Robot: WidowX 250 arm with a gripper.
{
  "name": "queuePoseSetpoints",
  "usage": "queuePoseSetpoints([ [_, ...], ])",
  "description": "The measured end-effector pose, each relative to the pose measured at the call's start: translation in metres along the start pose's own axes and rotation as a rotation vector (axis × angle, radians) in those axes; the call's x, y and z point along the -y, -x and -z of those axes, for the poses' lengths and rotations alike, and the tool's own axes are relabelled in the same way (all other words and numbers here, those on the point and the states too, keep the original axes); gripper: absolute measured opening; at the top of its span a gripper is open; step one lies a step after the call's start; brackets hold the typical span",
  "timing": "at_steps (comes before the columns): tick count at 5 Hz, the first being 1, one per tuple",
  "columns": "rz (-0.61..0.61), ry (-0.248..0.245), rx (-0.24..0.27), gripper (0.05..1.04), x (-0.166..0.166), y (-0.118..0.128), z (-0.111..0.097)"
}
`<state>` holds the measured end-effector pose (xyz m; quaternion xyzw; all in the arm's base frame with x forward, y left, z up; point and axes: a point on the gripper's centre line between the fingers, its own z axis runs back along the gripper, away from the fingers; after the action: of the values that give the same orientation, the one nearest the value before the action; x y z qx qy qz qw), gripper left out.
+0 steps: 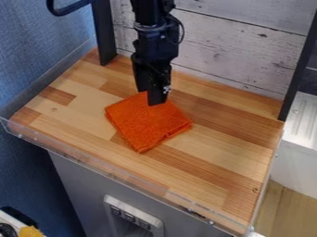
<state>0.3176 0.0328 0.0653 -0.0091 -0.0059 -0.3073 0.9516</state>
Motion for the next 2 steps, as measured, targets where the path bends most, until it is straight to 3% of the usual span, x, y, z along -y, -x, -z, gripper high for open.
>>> queuePoseSetpoints([
  [1, 0.012, -0.007, -0.008, 0.355, -0.002, 0.001, 0.002],
  [2, 0.02, -0.002, -0.023, 0.147, -0.002, 0.004, 0.018],
])
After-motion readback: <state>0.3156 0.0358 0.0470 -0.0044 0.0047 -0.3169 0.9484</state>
